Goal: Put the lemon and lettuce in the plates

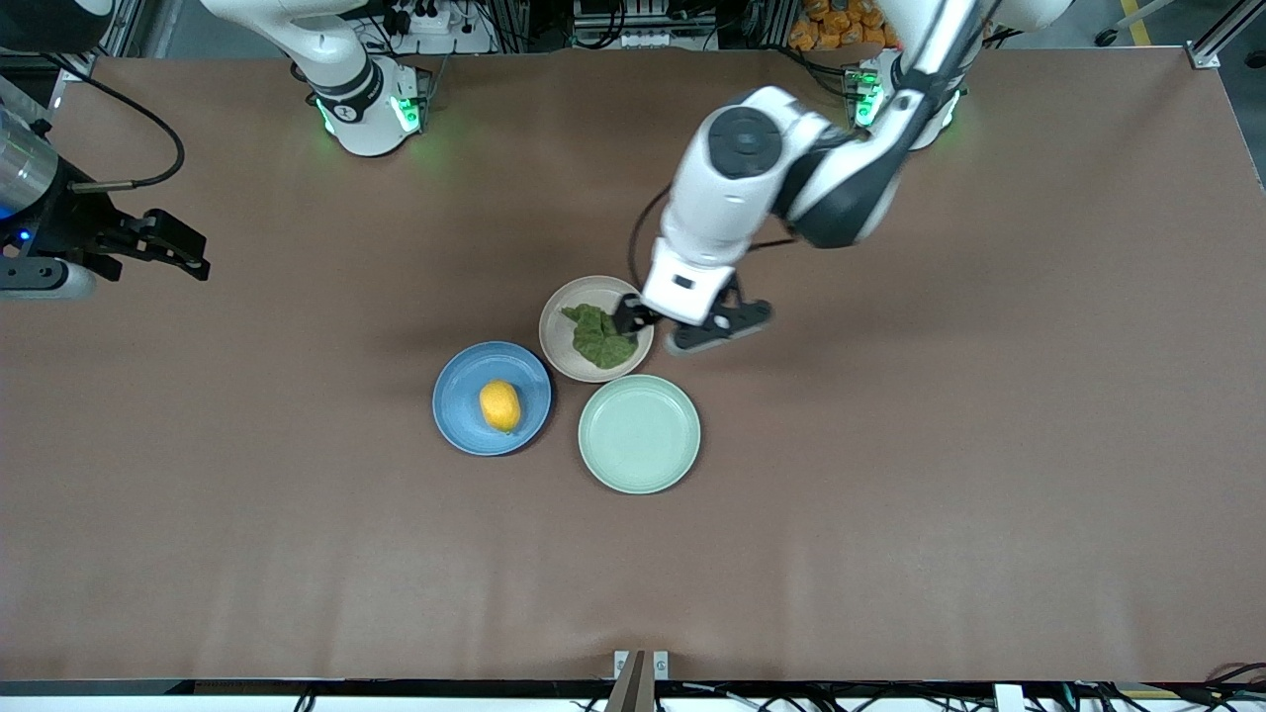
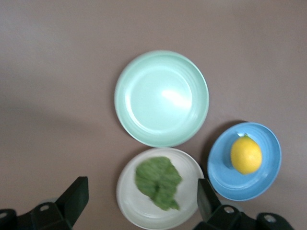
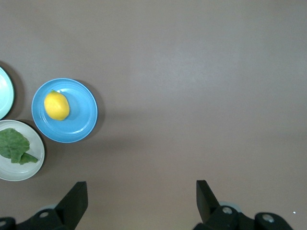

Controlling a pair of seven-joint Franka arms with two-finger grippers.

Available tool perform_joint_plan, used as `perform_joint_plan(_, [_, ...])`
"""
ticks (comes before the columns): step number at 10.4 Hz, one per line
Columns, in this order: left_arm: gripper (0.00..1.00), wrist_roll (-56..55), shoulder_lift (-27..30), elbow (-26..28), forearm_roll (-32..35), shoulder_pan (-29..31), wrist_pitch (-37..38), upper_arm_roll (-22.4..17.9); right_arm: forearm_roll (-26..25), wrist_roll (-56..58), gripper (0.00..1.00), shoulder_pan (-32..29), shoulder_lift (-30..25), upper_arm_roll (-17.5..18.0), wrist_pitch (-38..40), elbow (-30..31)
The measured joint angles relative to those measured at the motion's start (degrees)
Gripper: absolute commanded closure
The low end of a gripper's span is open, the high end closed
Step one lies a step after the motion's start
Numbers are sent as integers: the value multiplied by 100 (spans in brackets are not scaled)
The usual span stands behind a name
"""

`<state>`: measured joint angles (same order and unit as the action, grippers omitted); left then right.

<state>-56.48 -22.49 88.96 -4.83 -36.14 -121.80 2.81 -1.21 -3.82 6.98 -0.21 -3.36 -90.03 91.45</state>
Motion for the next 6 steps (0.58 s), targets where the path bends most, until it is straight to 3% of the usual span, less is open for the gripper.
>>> perform_joint_plan(6, [0, 1988, 544, 13, 2, 1572, 788, 229, -27, 0, 0, -45, -77, -13, -96, 141])
